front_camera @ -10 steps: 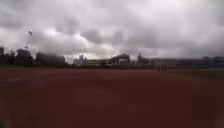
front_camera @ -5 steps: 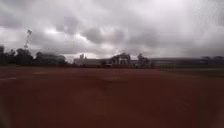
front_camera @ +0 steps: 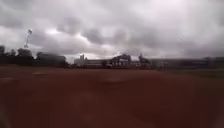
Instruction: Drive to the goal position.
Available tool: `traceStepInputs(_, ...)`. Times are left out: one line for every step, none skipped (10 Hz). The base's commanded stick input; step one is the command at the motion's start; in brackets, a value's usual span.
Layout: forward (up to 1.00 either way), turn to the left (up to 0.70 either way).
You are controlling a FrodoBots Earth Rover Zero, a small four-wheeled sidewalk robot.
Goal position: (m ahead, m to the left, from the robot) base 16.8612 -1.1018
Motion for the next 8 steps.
traceStepInputs(0.7,0.0)
traceStepInputs(0.7,0.0)
traceStepInputs(0.7,0.0)
traceStepInputs(0.7,0.0)
traceStepInputs(0.7,0.0)
traceStepInputs(0.7,0.0)
traceStepInputs(0.7,0.0)
traceStepInputs(0.7,0.0)
